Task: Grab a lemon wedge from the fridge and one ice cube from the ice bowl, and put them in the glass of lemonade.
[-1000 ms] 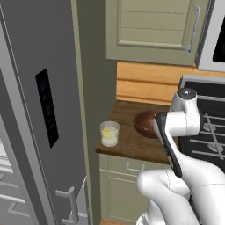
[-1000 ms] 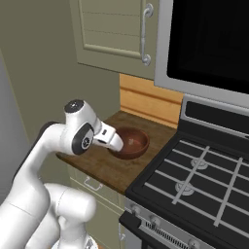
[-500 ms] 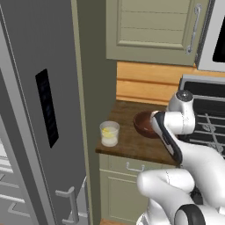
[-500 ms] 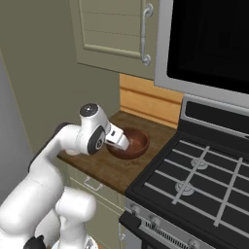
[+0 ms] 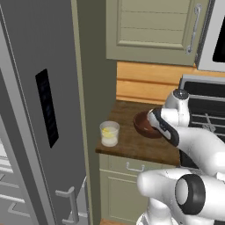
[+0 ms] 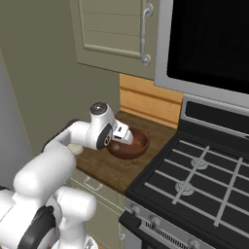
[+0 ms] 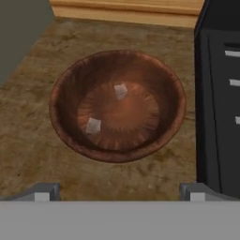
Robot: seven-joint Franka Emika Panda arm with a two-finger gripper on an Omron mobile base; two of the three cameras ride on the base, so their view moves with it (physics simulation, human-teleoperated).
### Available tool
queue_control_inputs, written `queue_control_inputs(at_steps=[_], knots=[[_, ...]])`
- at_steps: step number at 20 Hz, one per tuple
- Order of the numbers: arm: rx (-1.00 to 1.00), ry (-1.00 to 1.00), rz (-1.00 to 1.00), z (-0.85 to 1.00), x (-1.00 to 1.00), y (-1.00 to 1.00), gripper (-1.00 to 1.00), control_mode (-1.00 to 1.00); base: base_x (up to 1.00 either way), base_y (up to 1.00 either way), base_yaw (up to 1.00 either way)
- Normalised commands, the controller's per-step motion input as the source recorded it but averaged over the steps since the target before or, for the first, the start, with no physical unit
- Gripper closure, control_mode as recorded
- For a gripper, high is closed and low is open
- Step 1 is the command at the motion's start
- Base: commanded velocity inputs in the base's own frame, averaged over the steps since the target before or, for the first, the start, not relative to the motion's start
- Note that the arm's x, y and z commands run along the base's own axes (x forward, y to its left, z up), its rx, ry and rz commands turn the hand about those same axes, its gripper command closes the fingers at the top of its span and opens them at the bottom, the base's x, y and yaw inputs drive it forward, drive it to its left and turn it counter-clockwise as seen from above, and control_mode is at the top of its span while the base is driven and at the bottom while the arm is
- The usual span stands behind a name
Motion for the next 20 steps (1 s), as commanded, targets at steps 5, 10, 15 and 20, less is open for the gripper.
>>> queue_control_inputs(at_steps=[5,10,15,20], knots=[[-0.01,0.00,0.09,-0.28,0.18,-0.13,-1.00,-1.00,0.00,0.00,0.00],[-0.02,0.00,0.01,-0.16,0.28,0.00,-1.00,-1.00,0.00,0.00,0.00],[0.00,0.00,0.01,-0.09,0.26,0.00,-1.00,-1.00,0.00,0.00,0.00],[0.00,0.00,0.04,-0.12,0.28,-0.03,-1.00,-1.00,0.00,0.00,0.00]])
